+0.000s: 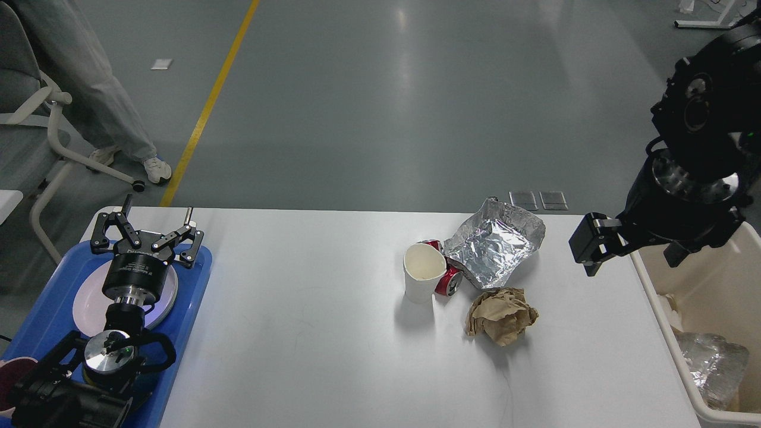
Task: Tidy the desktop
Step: 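Raise the right gripper and move it toward the crumpled foil wrapper, then grasp the crumpled brown paper wrapper with the right gripper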
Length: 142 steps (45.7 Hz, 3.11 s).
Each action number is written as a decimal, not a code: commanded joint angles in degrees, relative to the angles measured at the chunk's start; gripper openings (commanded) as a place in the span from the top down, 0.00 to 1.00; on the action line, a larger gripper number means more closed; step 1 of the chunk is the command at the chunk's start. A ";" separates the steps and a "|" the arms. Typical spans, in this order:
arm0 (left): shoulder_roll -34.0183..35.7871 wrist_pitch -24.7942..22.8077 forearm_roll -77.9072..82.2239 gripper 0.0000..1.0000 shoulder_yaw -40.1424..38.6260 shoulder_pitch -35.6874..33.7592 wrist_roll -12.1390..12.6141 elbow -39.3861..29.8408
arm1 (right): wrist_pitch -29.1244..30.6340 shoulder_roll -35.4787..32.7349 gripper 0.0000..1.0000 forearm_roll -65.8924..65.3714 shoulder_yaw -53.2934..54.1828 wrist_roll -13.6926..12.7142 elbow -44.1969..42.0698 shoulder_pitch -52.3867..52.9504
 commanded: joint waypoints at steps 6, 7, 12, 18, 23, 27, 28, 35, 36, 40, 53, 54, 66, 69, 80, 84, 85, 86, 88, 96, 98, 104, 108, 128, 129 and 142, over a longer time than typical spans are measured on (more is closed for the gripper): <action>0.00 0.00 0.01 0.04 0.00 0.00 0.00 0.01 | -3.84 0.52 0.00 -0.19 0.46 0.03 -0.08 0.54; 0.00 0.00 0.01 0.04 0.00 0.00 0.00 0.01 | -4.37 0.43 0.00 -0.19 0.64 0.03 -0.35 0.46; 0.00 0.00 0.01 0.04 0.00 0.00 0.00 0.01 | -8.85 0.43 0.00 -0.28 2.13 -0.06 -2.19 -2.70; 0.00 0.00 0.01 0.04 0.00 0.00 0.00 0.01 | -13.69 0.78 0.00 -0.46 6.00 0.03 -6.32 -11.04; 0.00 0.00 0.01 0.04 0.00 0.00 0.00 0.01 | -15.80 2.88 0.00 -0.89 9.42 -0.24 -13.87 -23.42; 0.00 0.00 0.01 0.04 0.00 0.00 0.00 0.01 | -16.59 6.49 0.00 -3.17 10.92 -0.32 -24.93 -35.55; 0.00 0.00 0.01 0.04 0.00 0.00 0.00 0.01 | -16.59 7.10 0.00 -3.62 10.92 -0.33 -27.05 -37.67; 0.00 0.00 0.01 0.04 0.00 0.00 0.00 0.01 | -16.77 8.69 0.00 -4.76 11.01 -0.33 -38.84 -50.77; 0.00 0.00 0.01 0.04 0.00 0.00 0.00 0.01 | -16.77 8.86 0.00 -4.76 11.19 -0.24 -39.72 -51.91; 0.00 0.00 0.01 0.04 0.00 0.00 0.09 0.01 | -16.94 10.09 0.00 -4.76 12.68 -0.24 -42.62 -55.35; 0.00 0.00 0.10 0.04 0.00 0.00 0.09 0.01 | -17.03 11.94 0.00 -4.76 17.43 -0.24 -52.65 -63.88; 0.00 -0.09 0.10 0.04 0.00 0.00 0.00 0.01 | -17.12 11.94 0.00 -4.76 17.60 -0.24 -52.73 -63.97; 0.00 -0.09 0.01 0.04 0.00 0.00 0.00 0.01 | -24.68 13.88 0.00 -4.76 18.39 -0.24 -52.73 -67.48; 0.00 -0.09 0.10 0.04 0.00 0.00 0.09 0.01 | -24.94 14.05 0.00 -4.85 18.40 -0.24 -52.73 -67.66; 0.00 -0.09 0.10 0.04 0.00 0.00 0.00 0.01 | -29.42 14.58 0.09 -7.13 18.57 -0.24 -52.56 -68.89; 0.00 0.00 0.10 0.04 0.00 0.00 0.09 0.01 | -29.60 14.58 0.37 -7.31 18.75 -0.33 -52.30 -68.98; 0.00 -0.09 0.10 0.04 0.00 0.00 0.09 0.01 | -29.51 14.58 0.45 -7.31 18.75 -0.33 -52.21 -68.98; 0.00 -0.09 0.10 0.04 0.00 0.00 0.09 0.01 | -29.51 14.49 0.52 -7.31 18.75 -0.33 -52.12 -68.98; 0.00 -0.09 0.01 0.04 0.00 0.00 0.00 0.01 | -29.34 14.49 0.68 -7.31 18.75 -0.33 -51.77 -68.89; 0.00 -0.09 0.10 0.04 0.00 0.00 0.09 0.01 | -28.81 14.32 1.00 -7.31 18.75 -0.41 -48.25 -68.36; 0.00 0.00 0.10 0.04 0.00 0.00 0.00 0.01 | -29.07 14.23 1.00 -7.05 18.75 -0.59 -48.16 -68.36; 0.00 -0.09 0.01 0.04 0.00 0.00 0.00 0.01 | -29.16 13.88 1.00 -6.61 18.75 -0.59 -47.55 -68.19; 0.00 0.00 0.10 0.04 0.00 0.00 0.09 0.01 | -29.25 13.61 1.00 -6.61 18.66 -0.59 -46.67 -67.92; 0.00 -0.09 0.10 0.04 0.00 0.00 0.00 0.01 | -28.37 8.96 1.00 -6.35 17.96 -0.59 -36.67 -59.94; 0.00 -0.09 0.10 0.04 0.00 0.00 0.00 0.01 | -28.02 8.35 1.00 -6.35 17.87 -0.59 -34.82 -58.36; 0.00 -0.44 0.10 0.04 0.00 0.00 0.00 0.01 | -16.77 0.69 1.00 0.07 7.95 0.02 -11.00 -28.84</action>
